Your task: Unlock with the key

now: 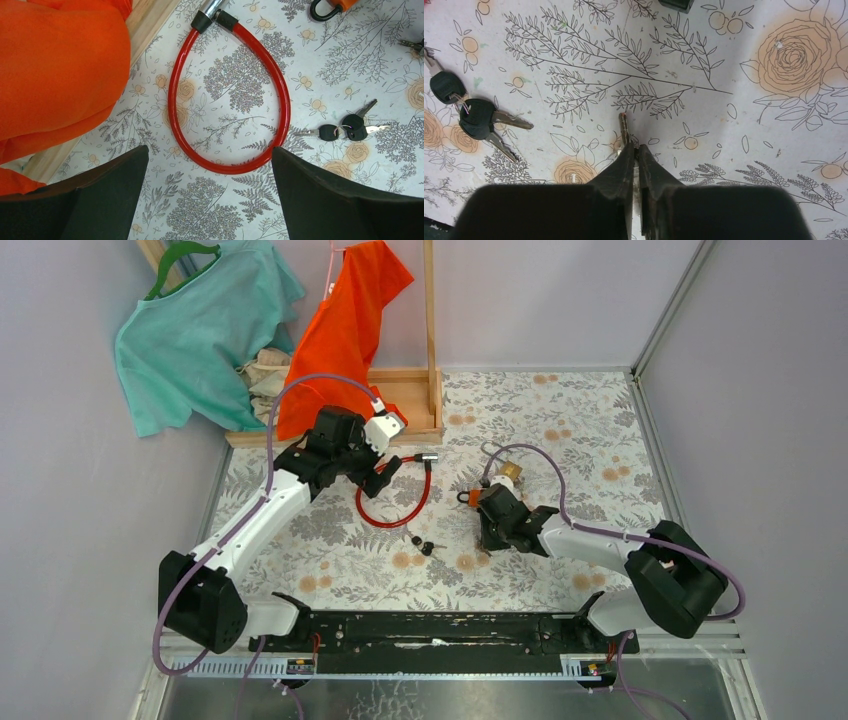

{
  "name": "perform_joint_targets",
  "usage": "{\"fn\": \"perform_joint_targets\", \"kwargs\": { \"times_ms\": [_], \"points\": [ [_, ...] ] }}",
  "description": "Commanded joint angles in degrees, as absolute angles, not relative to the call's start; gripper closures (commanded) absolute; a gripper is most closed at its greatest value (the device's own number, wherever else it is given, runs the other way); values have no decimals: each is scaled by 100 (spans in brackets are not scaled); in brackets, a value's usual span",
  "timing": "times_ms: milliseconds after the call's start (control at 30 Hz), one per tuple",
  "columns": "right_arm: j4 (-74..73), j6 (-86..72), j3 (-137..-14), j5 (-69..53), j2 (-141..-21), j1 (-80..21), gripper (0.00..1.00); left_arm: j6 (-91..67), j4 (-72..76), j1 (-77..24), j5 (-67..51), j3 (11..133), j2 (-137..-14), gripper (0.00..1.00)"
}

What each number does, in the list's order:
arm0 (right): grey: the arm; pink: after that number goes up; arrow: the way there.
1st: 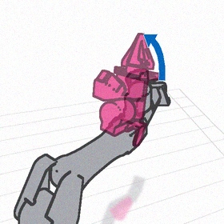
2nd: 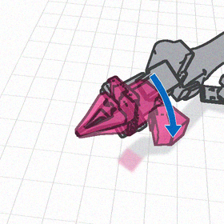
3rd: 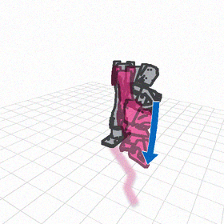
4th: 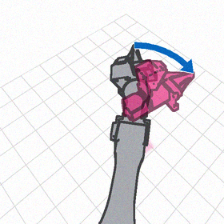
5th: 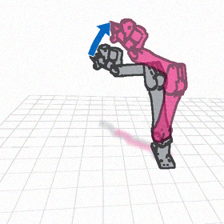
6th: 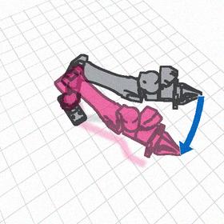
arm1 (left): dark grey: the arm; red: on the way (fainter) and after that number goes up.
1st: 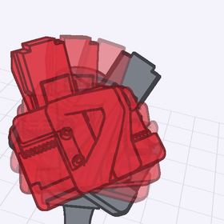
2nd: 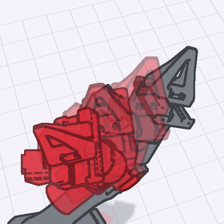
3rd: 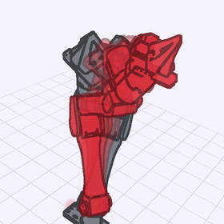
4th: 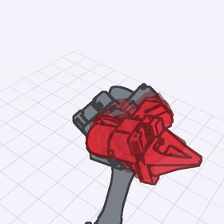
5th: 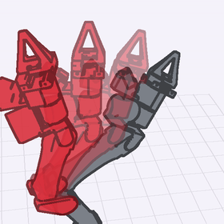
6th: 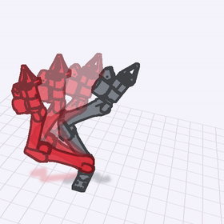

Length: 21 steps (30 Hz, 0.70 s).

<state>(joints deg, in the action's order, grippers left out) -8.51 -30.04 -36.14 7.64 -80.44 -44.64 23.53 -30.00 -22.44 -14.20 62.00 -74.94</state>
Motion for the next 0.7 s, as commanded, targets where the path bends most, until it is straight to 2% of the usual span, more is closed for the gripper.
{"fn": "perform_joint_targets", "kwargs": {
  "times_ms": [0, 67, 567, 600, 633, 667],
  "points": [
    [-980, -2931, -3574, 702, -8001, -4542, 96, 2356, -3061, -2215, -1539, 6410, -7521, 1],
    [-916, -2901, -3578, 619, -7888, -4542, 100, 2360, -3109, -2215, -1597, 6442, -7543, 1],
    [-626, -2694, -3356, 183, -7035, -4543, 99, 2487, -3654, -2215, -2381, 6620, -7773, 5],
    [-697, -2643, -3376, 226, -7103, -4544, 80, 2494, -3663, -2215, -2420, 6626, -7769, 5],
    [-745, -2613, -3372, 236, -7171, -4544, 54, 2509, -3677, -2214, -2448, 6621, -7764, 5],
    [-747, -2570, -3348, 234, -7232, -4543, 39, 2512, -3677, -2215, -2463, 6627, -7753, 4]
  ]
}}
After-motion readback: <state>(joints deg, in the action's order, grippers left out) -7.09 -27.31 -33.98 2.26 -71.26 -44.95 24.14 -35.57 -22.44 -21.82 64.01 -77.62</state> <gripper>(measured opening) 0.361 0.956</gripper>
